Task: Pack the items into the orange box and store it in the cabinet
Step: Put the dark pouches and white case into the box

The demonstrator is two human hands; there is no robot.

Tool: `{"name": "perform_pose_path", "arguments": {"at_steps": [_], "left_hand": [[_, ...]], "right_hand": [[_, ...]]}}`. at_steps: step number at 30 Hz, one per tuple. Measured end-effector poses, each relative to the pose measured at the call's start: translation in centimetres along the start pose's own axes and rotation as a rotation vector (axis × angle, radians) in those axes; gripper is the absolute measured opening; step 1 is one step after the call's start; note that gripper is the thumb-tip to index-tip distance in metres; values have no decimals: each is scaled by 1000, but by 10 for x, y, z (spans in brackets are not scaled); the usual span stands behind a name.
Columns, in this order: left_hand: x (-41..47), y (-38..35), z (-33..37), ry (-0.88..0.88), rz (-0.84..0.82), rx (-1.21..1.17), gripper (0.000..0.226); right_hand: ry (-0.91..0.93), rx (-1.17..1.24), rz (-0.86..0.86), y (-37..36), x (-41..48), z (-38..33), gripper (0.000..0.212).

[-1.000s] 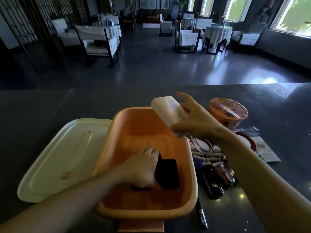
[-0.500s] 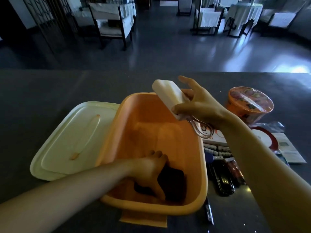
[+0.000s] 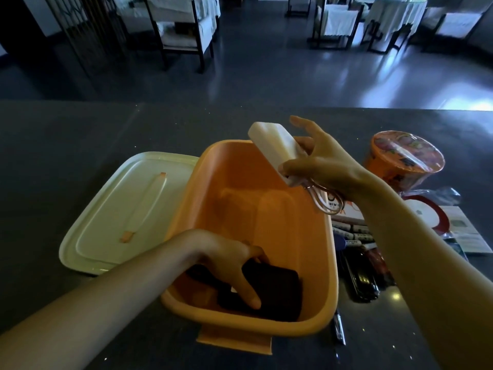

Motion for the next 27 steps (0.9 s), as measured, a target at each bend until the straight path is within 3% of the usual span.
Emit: {"name": "perform_pose_path", "arguments": {"at_steps": [3, 8, 12, 17, 21, 27], "left_hand": [[-13, 11, 6, -114, 185, 19, 90], [-97, 44, -3, -430, 672, -161, 67], [-131, 57, -41, -456, 1004, -249, 67], [-123, 51, -59, -458, 1040, -423, 85], [-120, 51, -65, -441, 1046, -471, 97], [-116, 48, -68, -425, 992, -558, 104]], "right_hand": [[28, -26, -19, -3, -3, -4, 93], [84, -205, -127, -26, -8, -11, 101], [108, -373, -308, -65, -15, -11, 97], [115, -558, -560, -112, -21, 3, 106], [28, -536, -717, -134, -36, 25, 105], [-61, -632, -784, -144, -36, 40, 109]]}}
Point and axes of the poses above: each hand's wrist, its own x-axis towards the middle knuckle, its own y-axis out of the back of the hand, z = x × y, the point moved 10 cm from there along x, towards the middle knuckle, and after that the axes turned 10 degrees about -x, right-handed, at the moved point
